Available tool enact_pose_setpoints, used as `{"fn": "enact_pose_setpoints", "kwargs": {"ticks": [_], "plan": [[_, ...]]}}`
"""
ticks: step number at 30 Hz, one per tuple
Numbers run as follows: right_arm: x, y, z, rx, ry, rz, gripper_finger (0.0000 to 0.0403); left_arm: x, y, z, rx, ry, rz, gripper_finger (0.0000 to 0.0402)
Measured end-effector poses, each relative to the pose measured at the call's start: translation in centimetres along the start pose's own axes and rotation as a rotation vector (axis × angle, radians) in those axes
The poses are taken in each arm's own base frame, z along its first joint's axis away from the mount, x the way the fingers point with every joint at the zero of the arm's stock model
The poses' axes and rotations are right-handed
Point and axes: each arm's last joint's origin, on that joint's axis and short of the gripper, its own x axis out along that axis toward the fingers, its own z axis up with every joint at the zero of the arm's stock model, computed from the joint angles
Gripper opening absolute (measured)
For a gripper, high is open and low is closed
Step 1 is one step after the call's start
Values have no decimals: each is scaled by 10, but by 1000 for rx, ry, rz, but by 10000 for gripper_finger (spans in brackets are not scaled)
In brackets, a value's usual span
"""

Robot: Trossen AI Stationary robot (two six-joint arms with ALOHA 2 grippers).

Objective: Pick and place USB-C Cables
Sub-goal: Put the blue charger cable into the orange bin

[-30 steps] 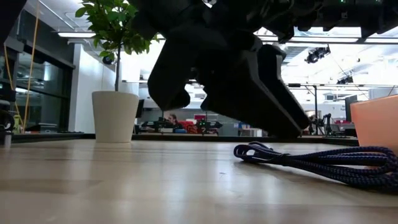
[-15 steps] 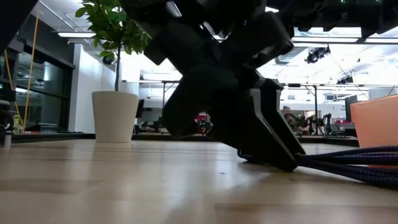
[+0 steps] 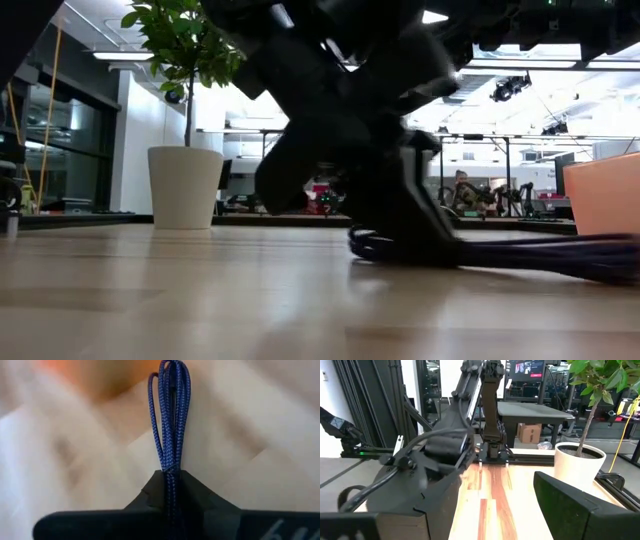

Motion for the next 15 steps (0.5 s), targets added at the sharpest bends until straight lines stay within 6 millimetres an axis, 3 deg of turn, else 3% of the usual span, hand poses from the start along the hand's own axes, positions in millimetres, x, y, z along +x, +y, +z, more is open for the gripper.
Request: {"fn": "enact_pose_setpoints", "kwargs": {"ticks": [8, 12, 15], "plan": [[0, 0, 0, -2, 5, 0, 249, -42, 10, -1, -102, 203, 140, 3], [0, 0, -1, -10, 6, 0, 249, -65, 13, -20, -185, 236, 177, 2], [0, 0, -1, -17, 6, 0, 249, -95, 12, -37, -249, 203, 228, 1]]}}
